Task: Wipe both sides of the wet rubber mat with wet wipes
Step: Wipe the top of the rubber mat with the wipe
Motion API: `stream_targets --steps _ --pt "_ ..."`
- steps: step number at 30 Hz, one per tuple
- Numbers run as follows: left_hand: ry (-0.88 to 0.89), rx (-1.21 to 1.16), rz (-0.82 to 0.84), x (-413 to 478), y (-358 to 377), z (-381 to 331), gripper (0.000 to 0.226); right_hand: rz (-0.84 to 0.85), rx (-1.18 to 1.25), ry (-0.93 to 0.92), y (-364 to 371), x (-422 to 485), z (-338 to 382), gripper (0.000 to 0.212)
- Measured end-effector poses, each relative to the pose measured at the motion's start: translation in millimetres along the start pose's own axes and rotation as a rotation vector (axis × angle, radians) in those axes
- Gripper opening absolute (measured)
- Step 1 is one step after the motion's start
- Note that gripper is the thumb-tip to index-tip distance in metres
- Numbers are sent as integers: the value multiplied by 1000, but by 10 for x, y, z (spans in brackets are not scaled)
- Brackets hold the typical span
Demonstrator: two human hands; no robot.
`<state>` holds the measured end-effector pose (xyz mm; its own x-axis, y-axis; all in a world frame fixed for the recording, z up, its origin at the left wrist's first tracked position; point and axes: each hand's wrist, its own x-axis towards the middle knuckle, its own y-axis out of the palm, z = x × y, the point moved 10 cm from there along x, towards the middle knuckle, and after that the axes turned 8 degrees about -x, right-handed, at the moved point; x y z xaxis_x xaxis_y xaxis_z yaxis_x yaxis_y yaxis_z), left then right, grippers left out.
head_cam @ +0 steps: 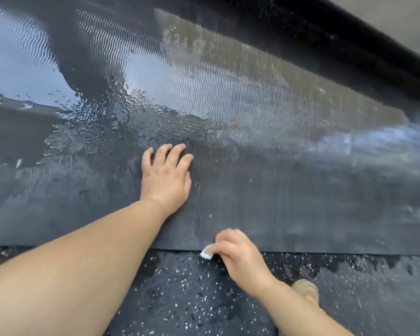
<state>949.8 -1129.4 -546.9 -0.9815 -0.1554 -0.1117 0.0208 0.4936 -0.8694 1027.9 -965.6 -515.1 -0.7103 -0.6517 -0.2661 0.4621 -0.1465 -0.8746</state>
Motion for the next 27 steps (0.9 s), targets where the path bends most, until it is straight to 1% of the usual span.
stream_targets --steps 2,6,8,10,12,13,15,16,18,19,21,24,26,27 --pt "-34 -35 -38 7 -9 -8 36 -24 46 87 -186 206 -159 24" --pt "-34 -24 -68 -5 1 0 35 -297 82 285 -709 1074 -518 22" --pt "-33 -19 -68 -10 5 6 35 -370 79 352 -790 1422 -635 22" --pt "-44 -28 -63 -10 2 7 36 -422 50 393 -754 1522 -652 21" --pt "-58 -49 -63 -7 -12 22 36 -480 -21 351 -651 1334 -489 20" --pt "-61 -72 -75 -3 -35 32 35 -485 -53 284 -558 1151 -354 19" --pt "-42 -112 -125 14 -110 22 33 -414 -86 127 -287 702 -99 19" --pt "-17 -118 -154 36 -154 1 32 -357 -89 84 -148 466 -20 19" --pt "37 -107 -201 136 -247 -43 32 -280 -78 58 5 150 7 25" --pt "38 -98 -191 204 -265 -30 34 -271 -80 36 10 142 -7 29" --pt "-14 -60 -118 325 -213 70 41 -283 -121 -8 -102 361 -35 25" --pt "-59 38 -53 382 -85 208 49 -360 -164 -24 -415 1018 -90 18" --pt "-55 58 -45 375 -51 192 51 -432 -173 45 -643 1502 -237 15" --pt "-56 60 -51 377 -57 178 51 -463 -160 114 -752 1716 -340 14"
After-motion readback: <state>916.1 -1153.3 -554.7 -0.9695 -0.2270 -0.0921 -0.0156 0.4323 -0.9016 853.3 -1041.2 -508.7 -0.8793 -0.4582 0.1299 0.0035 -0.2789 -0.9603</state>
